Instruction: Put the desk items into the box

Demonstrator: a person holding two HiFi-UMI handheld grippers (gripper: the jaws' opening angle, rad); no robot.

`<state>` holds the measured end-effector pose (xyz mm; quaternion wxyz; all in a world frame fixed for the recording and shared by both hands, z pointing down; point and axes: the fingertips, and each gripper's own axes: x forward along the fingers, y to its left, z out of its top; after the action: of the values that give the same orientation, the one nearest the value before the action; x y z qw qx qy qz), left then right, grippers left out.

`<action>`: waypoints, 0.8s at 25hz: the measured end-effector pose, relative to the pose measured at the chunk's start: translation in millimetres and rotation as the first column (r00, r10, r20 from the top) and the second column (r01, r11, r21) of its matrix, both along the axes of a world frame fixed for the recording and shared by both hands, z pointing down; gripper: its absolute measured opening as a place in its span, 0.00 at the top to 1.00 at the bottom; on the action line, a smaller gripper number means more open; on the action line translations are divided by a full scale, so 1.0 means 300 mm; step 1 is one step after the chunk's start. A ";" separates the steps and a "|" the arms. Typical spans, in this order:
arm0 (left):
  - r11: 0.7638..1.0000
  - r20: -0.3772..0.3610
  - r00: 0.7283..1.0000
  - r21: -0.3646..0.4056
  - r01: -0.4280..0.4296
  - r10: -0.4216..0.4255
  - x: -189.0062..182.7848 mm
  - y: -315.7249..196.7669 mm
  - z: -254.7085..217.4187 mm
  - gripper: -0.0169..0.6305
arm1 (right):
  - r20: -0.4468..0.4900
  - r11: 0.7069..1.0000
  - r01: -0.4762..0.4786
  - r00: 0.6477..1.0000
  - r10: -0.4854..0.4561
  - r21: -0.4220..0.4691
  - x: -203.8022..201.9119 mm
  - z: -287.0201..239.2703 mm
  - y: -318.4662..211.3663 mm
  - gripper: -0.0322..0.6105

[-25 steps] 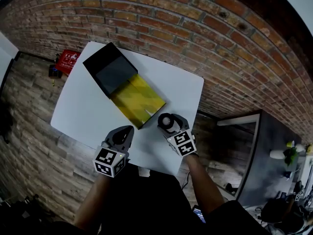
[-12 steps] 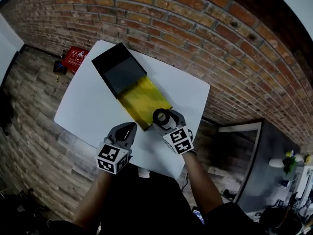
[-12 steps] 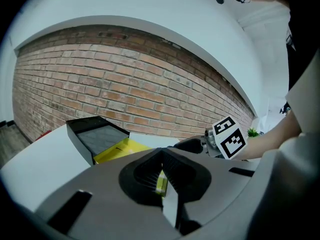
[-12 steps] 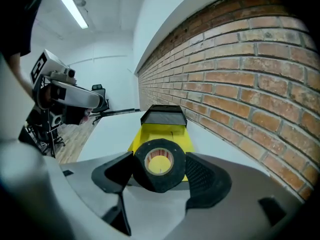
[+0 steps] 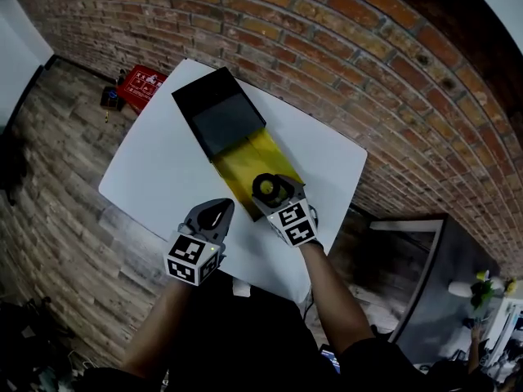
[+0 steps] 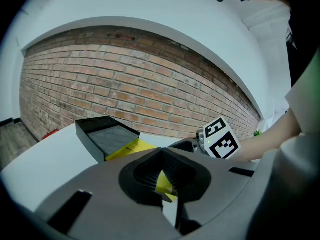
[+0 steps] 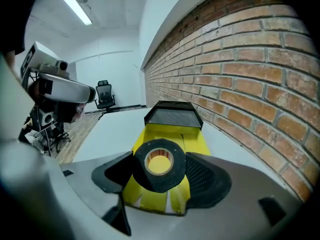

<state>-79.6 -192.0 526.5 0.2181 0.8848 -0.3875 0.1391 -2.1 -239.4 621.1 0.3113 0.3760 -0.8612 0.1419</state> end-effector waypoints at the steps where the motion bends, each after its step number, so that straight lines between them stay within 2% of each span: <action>1: 1.000 0.001 1.000 0.000 0.004 -0.004 -0.007 -0.006 0.001 0.95 | -0.005 1.000 0.008 1.000 -0.008 -0.005 -0.011 0.009 -0.008 0.43; 20: 0.996 0.002 0.997 -0.049 0.078 -0.078 -0.142 -0.092 0.090 0.95 | -0.097 0.993 0.065 0.993 -0.075 -0.103 -0.100 0.177 -0.178 0.43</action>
<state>-122.2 -219.7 553.5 0.2450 0.8635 -0.4180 0.1400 -32.1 -292.7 674.3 0.3774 0.3363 -0.8488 0.1548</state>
